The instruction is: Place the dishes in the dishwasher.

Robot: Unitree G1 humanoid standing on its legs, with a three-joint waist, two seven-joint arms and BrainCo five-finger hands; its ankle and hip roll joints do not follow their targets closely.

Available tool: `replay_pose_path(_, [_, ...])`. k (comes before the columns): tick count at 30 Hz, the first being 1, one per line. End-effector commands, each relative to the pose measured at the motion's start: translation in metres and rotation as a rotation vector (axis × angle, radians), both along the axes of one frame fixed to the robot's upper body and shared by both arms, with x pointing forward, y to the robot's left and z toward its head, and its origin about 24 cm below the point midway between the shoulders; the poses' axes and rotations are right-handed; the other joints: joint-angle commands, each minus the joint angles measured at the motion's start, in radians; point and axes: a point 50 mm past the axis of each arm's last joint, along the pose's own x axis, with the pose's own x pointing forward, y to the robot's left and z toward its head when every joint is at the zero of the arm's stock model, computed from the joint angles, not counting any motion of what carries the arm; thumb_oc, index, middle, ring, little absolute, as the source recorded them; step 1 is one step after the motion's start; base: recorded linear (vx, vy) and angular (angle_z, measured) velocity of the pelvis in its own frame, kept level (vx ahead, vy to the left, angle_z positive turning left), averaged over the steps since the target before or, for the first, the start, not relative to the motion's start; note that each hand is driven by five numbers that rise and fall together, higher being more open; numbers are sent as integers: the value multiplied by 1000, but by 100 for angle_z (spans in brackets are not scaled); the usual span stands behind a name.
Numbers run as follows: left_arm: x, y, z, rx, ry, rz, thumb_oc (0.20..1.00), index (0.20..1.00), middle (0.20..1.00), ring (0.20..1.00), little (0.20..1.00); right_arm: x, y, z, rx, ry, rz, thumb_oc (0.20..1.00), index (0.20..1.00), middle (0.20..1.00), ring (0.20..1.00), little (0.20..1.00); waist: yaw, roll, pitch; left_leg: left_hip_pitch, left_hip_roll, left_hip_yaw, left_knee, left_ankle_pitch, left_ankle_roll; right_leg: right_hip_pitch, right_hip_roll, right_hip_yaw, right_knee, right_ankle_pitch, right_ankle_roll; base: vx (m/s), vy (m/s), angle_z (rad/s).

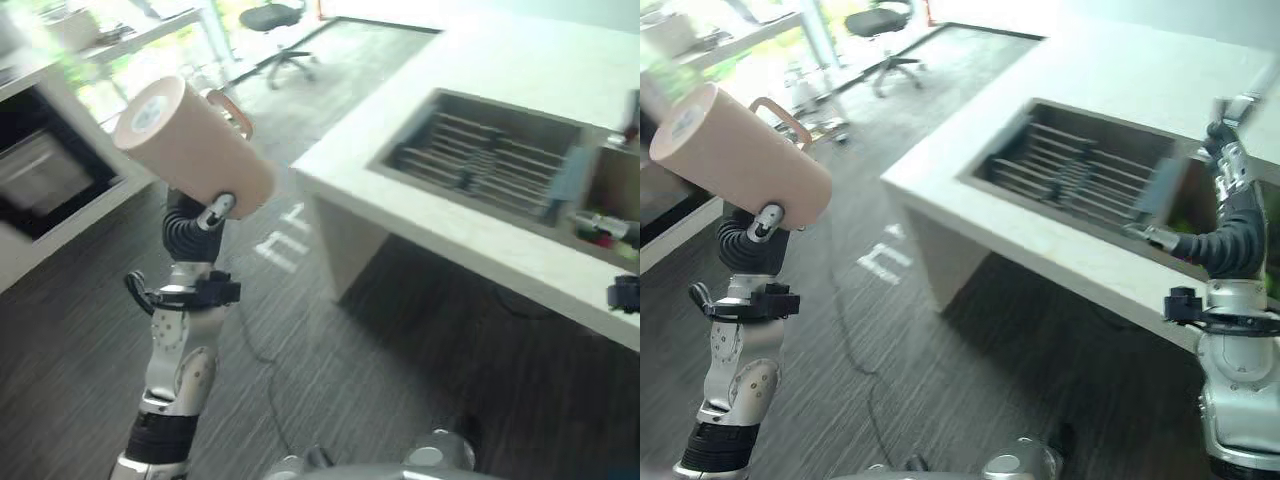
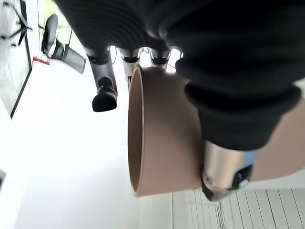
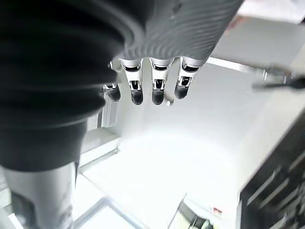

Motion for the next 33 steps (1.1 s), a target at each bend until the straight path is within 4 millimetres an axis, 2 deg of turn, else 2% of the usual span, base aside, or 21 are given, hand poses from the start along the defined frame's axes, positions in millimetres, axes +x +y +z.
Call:
replay_pose_path(1, [-11,3,37,107,-176,23,200,200,200,200,200,3,11,20,-64,-136,49,1000,1000,1000,1000,1000,-22,22,-48,194,78,-24,-159,-79,-129,-22,255,58,-249,-72,67,-294,429,127])
replay_pose_path(2, [-7,-3,39,125,-180,-39,200,200,200,200,200,1,6,14,-49,-137,0,1000,1000,1000,1000,1000,-56,24,-55,138,68,-131,-159,-55,-87,-46,325,261,-166,-172,34,-206,310,137])
replay_pose_path(3, [-7,-3,38,126,-180,-48,200,200,200,200,200,0,4,14,-47,-136,-7,1000,1000,1000,1000,1000,-62,28,-60,129,73,-149,-159,-51,-87,-45,342,278,-148,-207,26,-184,313,271])
replay_pose_path(4, [-5,-4,39,125,-178,-58,200,200,200,200,200,-4,-2,15,-45,-138,-2,1000,1000,1000,1000,1000,-77,36,-74,100,79,-194,-159,-32,-80,-18,409,340,-116,-294,6,-42,157,265])
replay_pose_path(5, [-3,-5,40,125,-179,-59,200,200,200,200,200,-5,-4,18,-62,-140,8,1000,1000,1000,1000,1000,-80,37,-85,83,78,-218,-159,-21,-80,9,452,367,-103,-342,-16,-11,215,235])
replay_pose_path(6, [0,-6,39,118,-173,-61,200,200,200,200,200,-6,-5,21,-78,-131,18,1000,1000,1000,1000,1000,-85,38,-94,67,70,-251,-159,-10,-76,34,513,429,-70,-380,-41,32,139,119])
replay_pose_path(9, [1,-7,36,106,-164,-72,200,200,200,200,200,-7,-7,24,-84,-127,24,1000,1000,1000,1000,1000,-85,29,-100,56,50,-302,-159,3,-70,59,590,508,-63,-404,-75,10,21,116])
replay_pose_path(13, [-4,-1,32,106,-168,-60,200,200,200,200,200,-9,-6,26,-69,-138,52,1000,1000,1000,1000,1000,-52,22,-102,59,48,-340,-159,6,-79,128,604,499,-146,-439,-104,22,-108,75])
replay_pose_path(16, [-10,2,32,112,-170,-44,200,200,200,200,200,-6,6,30,-75,-145,114,1000,1000,1000,1000,1000,-8,20,-103,62,56,-362,-159,18,-98,179,608,467,-217,-425,-113,21,-185,48])
replay_pose_path(18, [-11,4,32,105,-164,-33,200,200,200,200,200,-3,8,28,-72,-124,121,1000,1000,1000,1000,1000,4,18,-103,64,57,-362,-159,19,-106,194,605,456,-240,-417,-114,24,-159,65])
replay_pose_path(19, [-12,5,31,93,-162,-36,200,200,200,200,200,-1,9,26,-79,-105,119,1000,1000,1000,1000,1000,10,16,-102,63,64,-335,-159,27,-116,207,600,436,-258,-410,-113,10,-142,99])
replay_pose_path(20, [-12,3,28,85,-159,-64,200,200,200,200,200,-2,7,23,-85,-97,97,1000,1000,1000,1000,1000,-10,9,-98,55,119,-173,-142,54,-149,220,580,363,-265,-413,-105,-110,-37,116])
replay_pose_path(21, [-10,-1,29,83,-174,-92,200,200,200,200,200,-4,1,27,-82,-112,76,1000,1000,1000,1000,1000,-34,-10,-84,16,162,-27,-65,61,-169,224,549,289,-265,-399,-105,-171,58,191])
replay_pose_path(22, [-11,0,32,75,-192,-72,200,200,200,200,200,-5,-1,32,-80,-129,93,1000,1000,1000,1000,1000,-47,-12,-72,-1,169,23,-30,43,-156,229,536,256,-265,-399,-104,-132,177,295])
replay_pose_path(23, [-12,8,35,57,-200,-56,200,200,200,200,200,-6,-4,34,-88,-131,103,1000,1000,1000,1000,1000,-53,-3,-76,13,175,42,-47,29,-157,237,530,245,-263,-414,-97,-34,288,257])
replay_pose_path(24, [-13,17,36,40,-207,-36,200,200,200,200,200,-6,-4,34,-101,-133,114,1000,1000,1000,1000,1000,-54,8,-82,28,177,58,-89,46,-155,242,523,226,-261,-420,-93,32,296,150])
replay_pose_path(28, [-17,20,36,59,-209,1,200,200,200,200,200,-8,2,30,-83,-146,146,1000,1000,1000,1000,1000,-36,24,-111,48,159,15,-151,61,-153,234,512,222,-265,-421,-83,58,219,-9])
replay_pose_path(29, [-18,21,35,60,-208,5,200,200,200,200,200,-8,3,29,-81,-143,145,1000,1000,1000,1000,1000,-35,26,-113,44,158,27,-152,74,-145,224,509,204,-265,-407,-85,8,156,2])
replay_pose_path(33, [-17,19,34,68,-197,-1,200,200,200,200,200,-4,7,25,-82,-128,134,1000,1000,1000,1000,1000,-18,33,-134,53,141,-24,-159,55,-143,214,493,173,-261,-399,-68,59,154,29])
